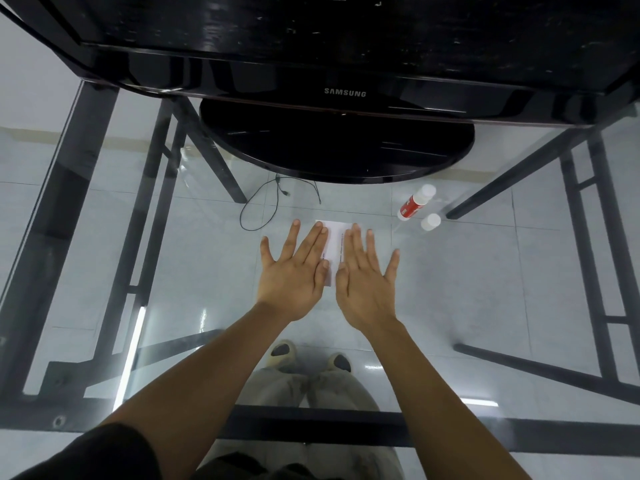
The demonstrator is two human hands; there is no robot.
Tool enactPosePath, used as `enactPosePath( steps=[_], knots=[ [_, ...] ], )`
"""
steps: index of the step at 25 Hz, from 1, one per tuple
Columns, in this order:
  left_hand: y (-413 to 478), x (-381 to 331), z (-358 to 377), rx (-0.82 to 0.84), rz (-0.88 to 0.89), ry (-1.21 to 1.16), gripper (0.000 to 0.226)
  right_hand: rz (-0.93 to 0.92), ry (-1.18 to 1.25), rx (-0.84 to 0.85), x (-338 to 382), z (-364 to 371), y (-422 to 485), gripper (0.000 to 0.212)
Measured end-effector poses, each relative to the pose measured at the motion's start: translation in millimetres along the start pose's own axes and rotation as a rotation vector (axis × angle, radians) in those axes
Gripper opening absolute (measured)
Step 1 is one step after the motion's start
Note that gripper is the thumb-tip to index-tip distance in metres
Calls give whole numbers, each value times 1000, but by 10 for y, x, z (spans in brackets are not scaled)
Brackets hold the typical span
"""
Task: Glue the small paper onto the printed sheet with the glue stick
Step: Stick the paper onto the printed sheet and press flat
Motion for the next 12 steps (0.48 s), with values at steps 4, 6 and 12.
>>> enactPosePath(
  steps=[4,6,12],
  knots=[
    [6,-1,-3,-5,-4,14,54,-83,-160,20,-55,95,-159,55],
    [6,-3,-8,1,-2,2,55,-46,-176,23,-147,100,-218,56],
    [1,0,-17,8,-12,6,54,-83,-92,54,-73,87,-375,57]
  ],
)
Point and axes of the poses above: each hand's wrist, its own y-axis towards the middle knuckle, its own z-axis out of the palm, x = y × z, the point moved 5 cm from there along y, towards the middle knuckle, and after that the axes turned 12 degrees about -y, right-handed, at the moved point
